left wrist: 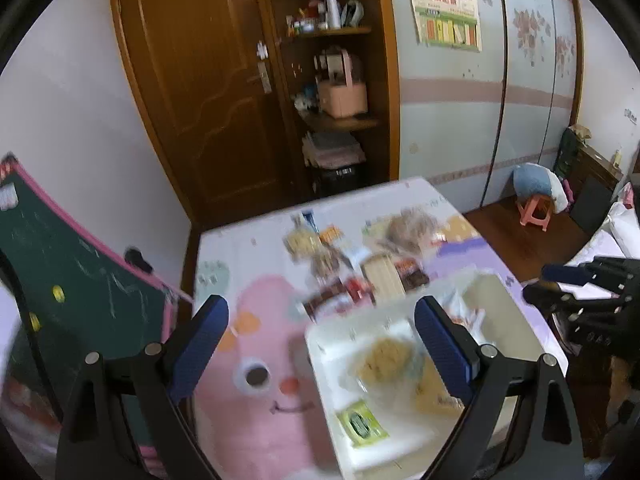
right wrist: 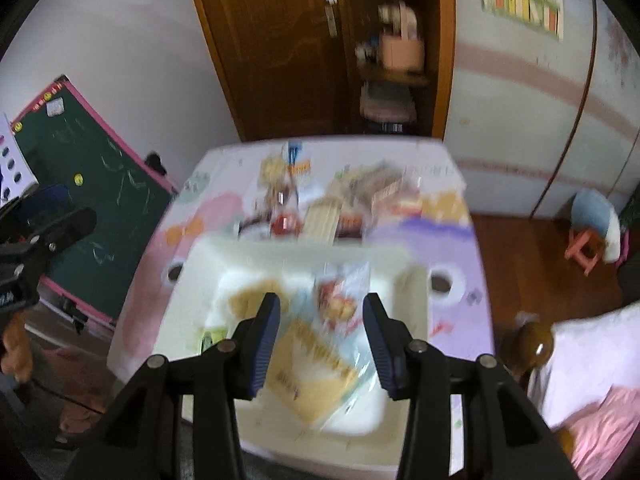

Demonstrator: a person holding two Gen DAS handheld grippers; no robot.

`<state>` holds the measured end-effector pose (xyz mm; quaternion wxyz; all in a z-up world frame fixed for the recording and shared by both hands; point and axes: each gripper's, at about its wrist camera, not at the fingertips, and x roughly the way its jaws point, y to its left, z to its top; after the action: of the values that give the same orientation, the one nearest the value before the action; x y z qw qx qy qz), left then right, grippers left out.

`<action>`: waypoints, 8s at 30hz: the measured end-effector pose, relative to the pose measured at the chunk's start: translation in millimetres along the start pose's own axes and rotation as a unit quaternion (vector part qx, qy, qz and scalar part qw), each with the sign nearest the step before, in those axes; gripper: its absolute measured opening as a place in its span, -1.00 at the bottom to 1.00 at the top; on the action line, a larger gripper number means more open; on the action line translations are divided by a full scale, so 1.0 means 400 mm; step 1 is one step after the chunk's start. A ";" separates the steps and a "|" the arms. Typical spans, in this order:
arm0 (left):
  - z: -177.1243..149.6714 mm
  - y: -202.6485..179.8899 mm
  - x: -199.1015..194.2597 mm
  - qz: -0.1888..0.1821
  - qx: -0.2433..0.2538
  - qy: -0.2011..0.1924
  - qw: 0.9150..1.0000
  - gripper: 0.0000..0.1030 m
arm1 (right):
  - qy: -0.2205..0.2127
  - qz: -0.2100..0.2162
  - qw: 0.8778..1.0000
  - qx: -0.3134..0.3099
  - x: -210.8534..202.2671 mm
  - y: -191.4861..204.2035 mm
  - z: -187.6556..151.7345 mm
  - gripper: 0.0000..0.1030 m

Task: Organize snacks
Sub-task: 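Move both tools back over the remaining snacks, then grasp the bag of nuts with the left tool while the right tool grasps the clear text-printed bag, then carry both bags over the white tray and release the nut bag from the left tool, then move both tools back over the snacks on the table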

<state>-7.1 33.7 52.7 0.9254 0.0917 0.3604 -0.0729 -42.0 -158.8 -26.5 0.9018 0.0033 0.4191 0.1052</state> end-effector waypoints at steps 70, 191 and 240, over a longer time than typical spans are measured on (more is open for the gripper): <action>0.004 0.014 1.100 -0.052 -0.078 0.316 0.944 0.13 | 0.208 -0.095 0.934 0.274 0.929 -0.278 0.290 0.79; -0.305 -0.099 0.172 -0.037 -0.083 0.134 0.987 0.73 | 0.027 -0.013 0.999 0.039 0.082 0.092 -0.159 0.61; 0.371 0.204 0.661 0.051 -0.112 0.074 0.990 0.74 | -0.041 -0.117 0.992 0.002 0.337 -0.240 0.500 0.61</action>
<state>299.4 61.9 -10.2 0.9030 0.0112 0.4289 0.0225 211.9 -210.3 -7.5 0.9243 -0.0395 0.3796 -0.0024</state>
